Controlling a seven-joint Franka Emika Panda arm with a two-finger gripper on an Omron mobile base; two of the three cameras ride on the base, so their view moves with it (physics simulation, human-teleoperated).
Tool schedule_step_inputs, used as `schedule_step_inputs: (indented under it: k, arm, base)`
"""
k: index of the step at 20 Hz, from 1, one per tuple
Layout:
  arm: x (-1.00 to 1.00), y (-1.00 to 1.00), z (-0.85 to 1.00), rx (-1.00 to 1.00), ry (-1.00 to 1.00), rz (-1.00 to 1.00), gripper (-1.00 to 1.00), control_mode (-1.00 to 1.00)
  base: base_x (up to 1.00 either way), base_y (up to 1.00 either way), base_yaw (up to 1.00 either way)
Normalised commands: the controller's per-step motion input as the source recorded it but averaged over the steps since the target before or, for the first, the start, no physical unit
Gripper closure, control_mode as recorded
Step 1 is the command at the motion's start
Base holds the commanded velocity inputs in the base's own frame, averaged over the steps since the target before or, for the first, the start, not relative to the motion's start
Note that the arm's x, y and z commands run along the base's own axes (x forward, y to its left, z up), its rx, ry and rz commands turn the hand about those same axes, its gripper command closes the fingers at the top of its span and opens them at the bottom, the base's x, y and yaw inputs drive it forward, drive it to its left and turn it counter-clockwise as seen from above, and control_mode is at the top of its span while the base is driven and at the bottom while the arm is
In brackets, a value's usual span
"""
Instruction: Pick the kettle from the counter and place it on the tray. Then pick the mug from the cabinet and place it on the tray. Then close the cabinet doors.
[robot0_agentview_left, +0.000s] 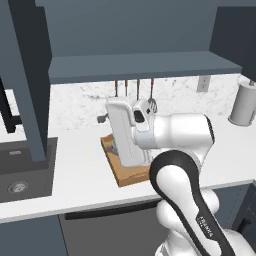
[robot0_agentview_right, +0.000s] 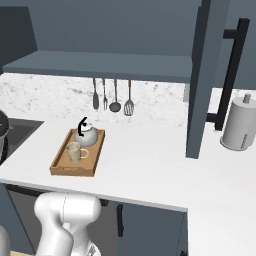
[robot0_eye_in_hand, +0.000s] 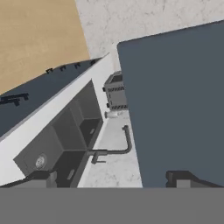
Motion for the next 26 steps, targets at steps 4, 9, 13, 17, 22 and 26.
schedule_step_inputs:
  k: [4, 9, 13, 17, 22, 26]
  arm:
    - [-0.41, 0.61, 0.39, -0.15, -0.12, -0.01, -1.00, -1.00]
    - [-0.55, 0.43, 0.32, -0.12, -0.12, -0.03, -1.00, -1.00]
    - [-0.53, 0.54, 0.05, -0.04, 0.00, -0.15, -1.00, -1.00]
    - [-0.26, 0.59, 0.02, 0.00, 0.01, -0.12, -1.00, -1.00]
    - [-0.19, 0.45, 0.11, 0.03, 0.00, -0.08, -1.00, -1.00]
    - [0.07, 0.53, 0.06, 0.01, 0.01, -0.04, -1.00, -1.00]
  base:
    - [0.00, 0.00, 0.00]
    - [0.00, 0.00, 0.00]
    - [0.00, 0.00, 0.00]
    - [0.00, 0.00, 0.00]
    - [0.00, 0.00, 0.00]
    - [0.00, 0.00, 0.00]
